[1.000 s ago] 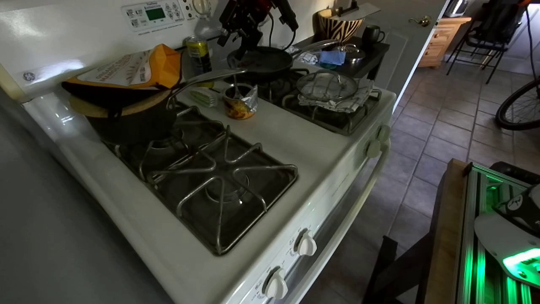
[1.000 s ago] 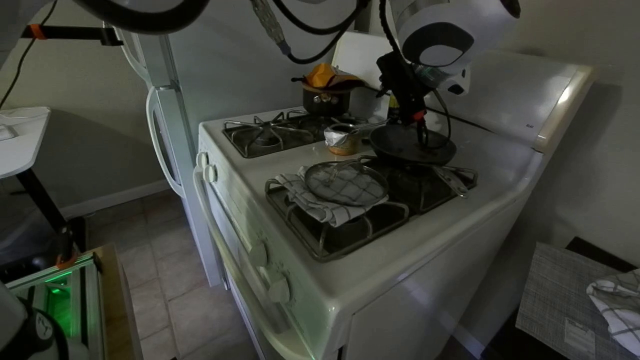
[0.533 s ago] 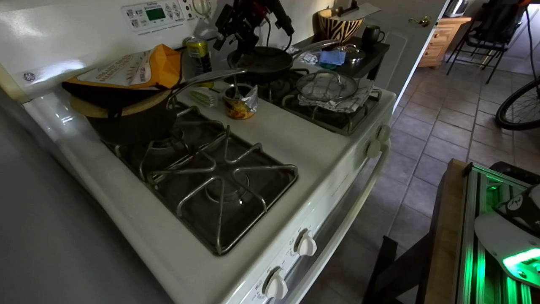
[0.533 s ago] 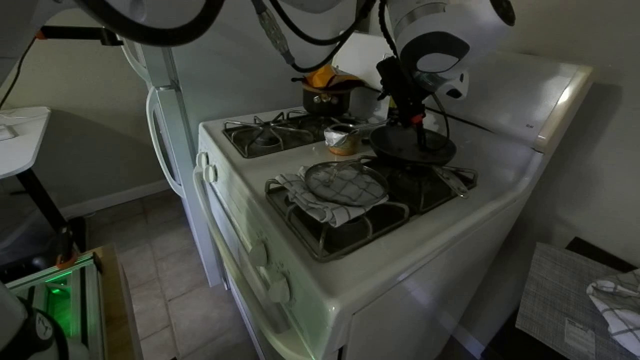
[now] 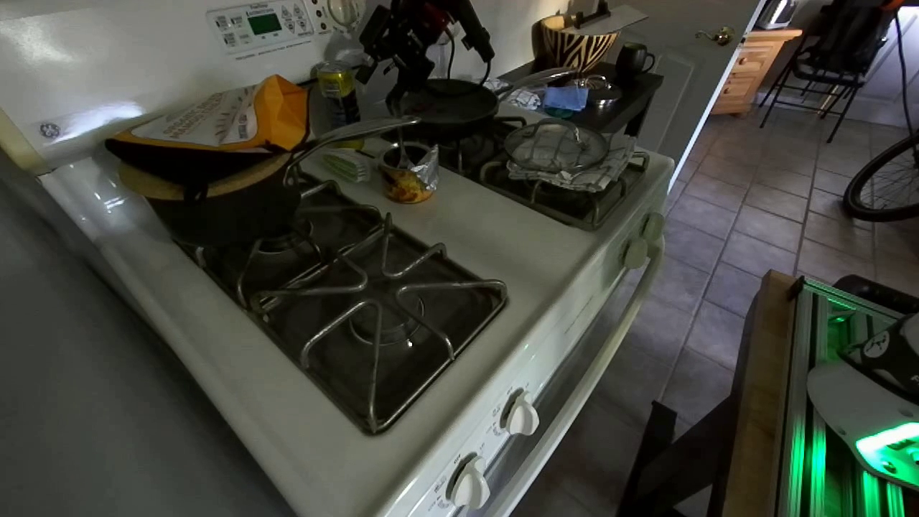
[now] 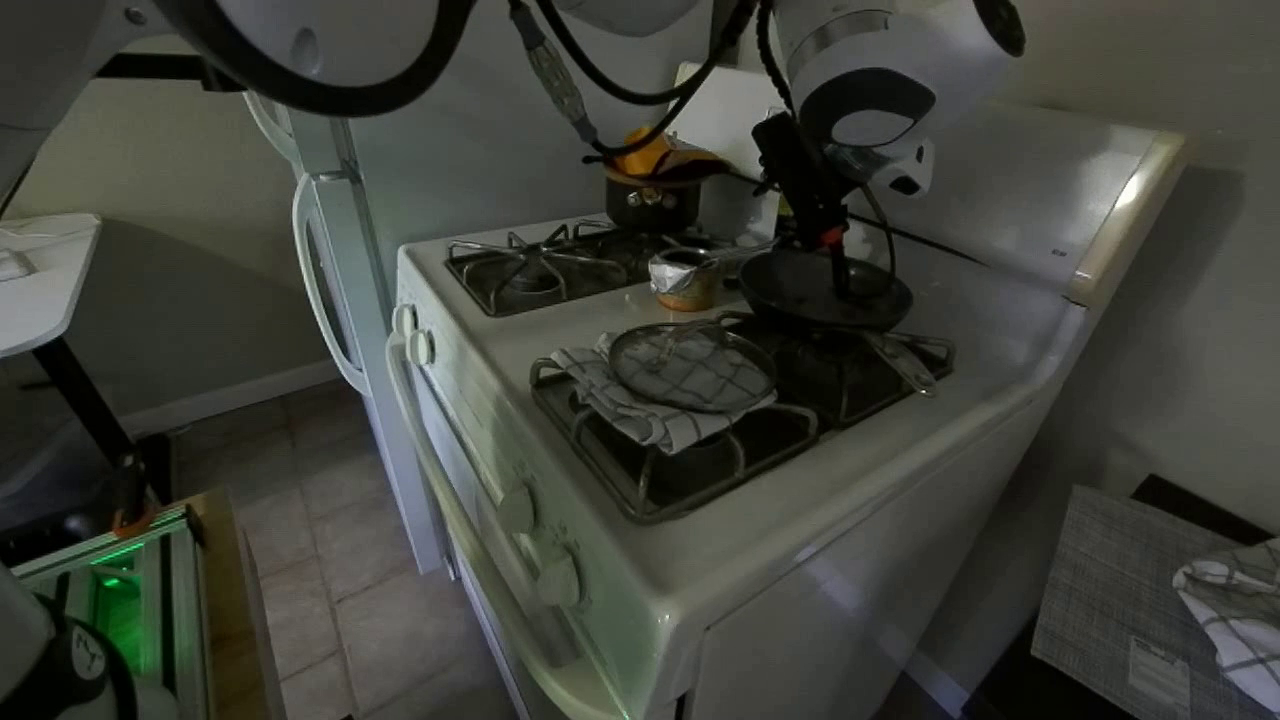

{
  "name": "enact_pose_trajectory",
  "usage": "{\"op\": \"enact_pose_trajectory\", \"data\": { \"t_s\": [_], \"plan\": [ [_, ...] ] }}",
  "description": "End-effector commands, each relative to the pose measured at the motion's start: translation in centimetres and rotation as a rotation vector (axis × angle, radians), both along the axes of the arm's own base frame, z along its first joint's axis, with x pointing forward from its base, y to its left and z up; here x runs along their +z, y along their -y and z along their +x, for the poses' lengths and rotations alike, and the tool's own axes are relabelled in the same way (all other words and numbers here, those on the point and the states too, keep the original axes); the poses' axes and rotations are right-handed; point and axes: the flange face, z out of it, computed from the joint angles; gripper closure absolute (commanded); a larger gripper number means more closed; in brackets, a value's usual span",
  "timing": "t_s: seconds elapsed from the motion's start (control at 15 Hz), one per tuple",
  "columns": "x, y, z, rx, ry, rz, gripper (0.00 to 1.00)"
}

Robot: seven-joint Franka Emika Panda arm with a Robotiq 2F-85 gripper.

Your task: Use the spoon to scoop up the contents in the tin can and put them on the can

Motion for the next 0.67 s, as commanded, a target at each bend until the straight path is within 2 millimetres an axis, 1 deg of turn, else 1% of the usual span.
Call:
{"op": "enact_pose_trajectory", "data": {
  "t_s": [0.0, 0.2, 0.27, 0.33, 0.4, 0.53, 0.6],
  "plan": [
    [-0.7, -0.2, 0.7, 0.005, -0.006, 0.015, 0.14],
    [-1.3, -0.6, 0.9, 0.021, -0.014, 0.022, 0.16],
    [-1.5, -0.7, 0.9, 0.028, -0.018, 0.025, 0.13],
    [-1.6, -0.8, 0.9, 0.035, -0.025, 0.027, 0.14],
    [-1.7, -0.9, 0.8, 0.044, -0.034, 0.029, 0.13],
    [-1.9, -0.9, 0.7, 0.059, -0.055, 0.032, 0.16],
    [-2.0, -0.8, 0.5, 0.066, -0.067, 0.03, 0.21]
  ]
}}
